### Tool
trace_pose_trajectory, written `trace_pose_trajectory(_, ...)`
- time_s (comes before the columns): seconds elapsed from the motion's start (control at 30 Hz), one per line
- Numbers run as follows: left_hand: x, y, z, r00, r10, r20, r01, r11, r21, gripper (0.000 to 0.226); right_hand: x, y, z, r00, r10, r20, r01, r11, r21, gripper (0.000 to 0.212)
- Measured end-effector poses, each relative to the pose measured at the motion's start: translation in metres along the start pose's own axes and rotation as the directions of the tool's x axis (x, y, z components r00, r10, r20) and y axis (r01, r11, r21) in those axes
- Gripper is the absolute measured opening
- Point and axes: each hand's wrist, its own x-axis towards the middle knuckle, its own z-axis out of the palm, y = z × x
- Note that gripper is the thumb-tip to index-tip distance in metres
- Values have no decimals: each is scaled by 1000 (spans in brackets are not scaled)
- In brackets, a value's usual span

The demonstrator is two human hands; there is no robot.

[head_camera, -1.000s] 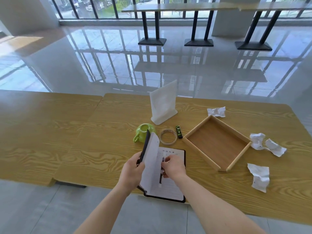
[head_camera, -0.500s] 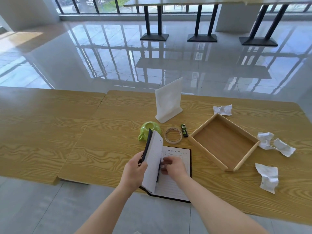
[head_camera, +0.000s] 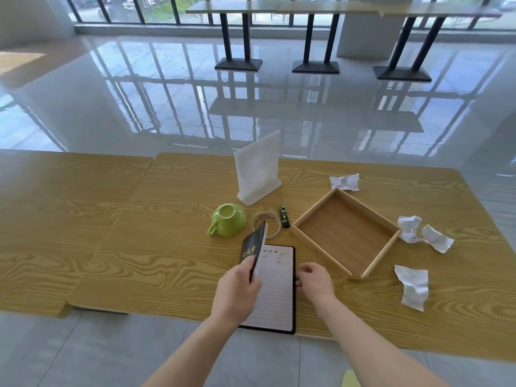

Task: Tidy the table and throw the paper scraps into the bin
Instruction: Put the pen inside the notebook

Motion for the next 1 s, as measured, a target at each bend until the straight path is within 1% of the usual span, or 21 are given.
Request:
trace_pose_trajectory(0.07,1,9,13,1000,28,2,-29,992,127,10,5,2,-4,999,35,34,-37,997,67,31)
trace_pose_trajectory(0.13,3,16,28,1000,12,2,-12,972,234,4,9,4,-7,996,55,67,-64,987,148,26)
trace_pose_trajectory(0.2,3,23,42,1000,-9,7,6,950,313,7,12,5,-9,993,69,99,-89,974,210,21)
trace_pose_trajectory(0.3,2,26,64,1000,-20,20,11,928,373,10,16,6,-12,987,64,148,-96,971,219,15)
trace_pose_trajectory(0.37,1,22,77,999,-21,33,5,914,405,13,17,6,-16,982,47,182,-80,981,179,18)
trace_pose_trajectory(0.43,0,15,88,999,8,45,-27,895,445,16,18,5,-20,981,11,195,-31,994,104,29)
trace_pose_trajectory(0.47,0,11,94,998,31,59,-55,885,462,21,18,5,-23,981,-12,192,0,998,60,38)
trace_pose_trajectory(0.53,-3,1,100,993,40,107,-89,861,501,39,17,2,-23,979,-42,199,43,999,-3,50)
trace_pose_trajectory(0.6,-8,-6,105,986,10,165,-98,837,538,57,14,-1,-24,976,-44,212,51,998,-26,48)
trace_pose_trajectory(0.63,-11,-10,108,984,3,179,-102,832,545,59,13,-1,-24,976,-46,212,57,997,-46,42)
trace_pose_trajectory(0.67,-13,-14,110,982,7,189,-111,829,548,58,13,-1,-23,977,-48,208,64,995,-72,37)
trace_pose_trajectory(0.77,-18,-25,107,973,48,228,-173,802,571,53,11,3,-20,978,-50,204,81,986,-144,41)
trace_pose_trajectory(0.83,-17,-28,101,968,72,241,-200,801,565,50,8,2,-15,978,-75,195,122,963,-241,39)
trace_pose_trajectory(0.93,-11,-31,85,982,83,170,-160,847,507,44,3,-1,-9,976,-157,149,207,880,-428,36)
trace_pose_trajectory(1.0,-8,-39,72,994,55,96,-95,865,492,45,0,-1,-6,976,-184,116,217,850,-480,36)
